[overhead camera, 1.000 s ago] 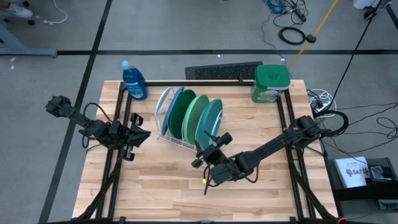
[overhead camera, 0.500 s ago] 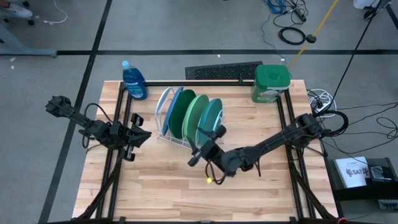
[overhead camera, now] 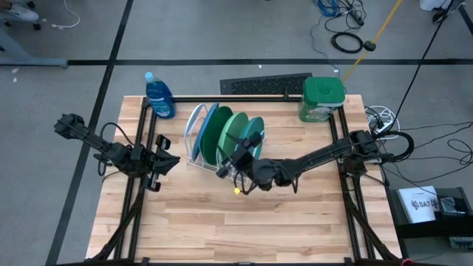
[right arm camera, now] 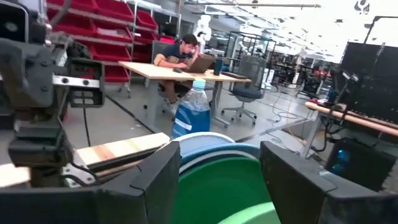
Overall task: Sort dishes
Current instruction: Adjust the blue plate on the dish rack
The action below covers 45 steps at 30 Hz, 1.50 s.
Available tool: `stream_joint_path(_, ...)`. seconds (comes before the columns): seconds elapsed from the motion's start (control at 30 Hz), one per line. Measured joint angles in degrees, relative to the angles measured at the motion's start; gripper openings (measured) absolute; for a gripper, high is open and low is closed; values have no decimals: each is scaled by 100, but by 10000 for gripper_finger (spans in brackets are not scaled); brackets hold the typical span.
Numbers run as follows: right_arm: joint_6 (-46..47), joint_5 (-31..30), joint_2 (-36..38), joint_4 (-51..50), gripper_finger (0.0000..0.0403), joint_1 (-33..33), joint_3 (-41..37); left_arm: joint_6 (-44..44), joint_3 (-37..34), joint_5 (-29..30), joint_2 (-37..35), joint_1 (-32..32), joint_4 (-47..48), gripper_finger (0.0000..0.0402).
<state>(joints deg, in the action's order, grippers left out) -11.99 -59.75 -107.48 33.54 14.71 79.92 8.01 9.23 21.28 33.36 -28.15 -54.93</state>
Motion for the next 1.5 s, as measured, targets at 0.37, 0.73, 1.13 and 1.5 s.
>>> stream_joint_path(0.37, 184, 572, -2, -2629, 212, -403, 1341, 20, 0, 0, 0, -1, -8, 31)
stream_joint_path(0.73, 1229, 1690, -29, -4262, 212, -717, 1849, 20, 0, 0, 0, 1, -22, 31)
stream_joint_path(1.13, 1286, 2262, -214, -4162, 212, -1032, 1849, 26, 0, 9, 0, 1, -128, 31)
stream_joint_path(1.5, 1260, 2401, -212, -4278, 212, -1279, 1849, 138, 0, 22, 0, 1, -143, 31)
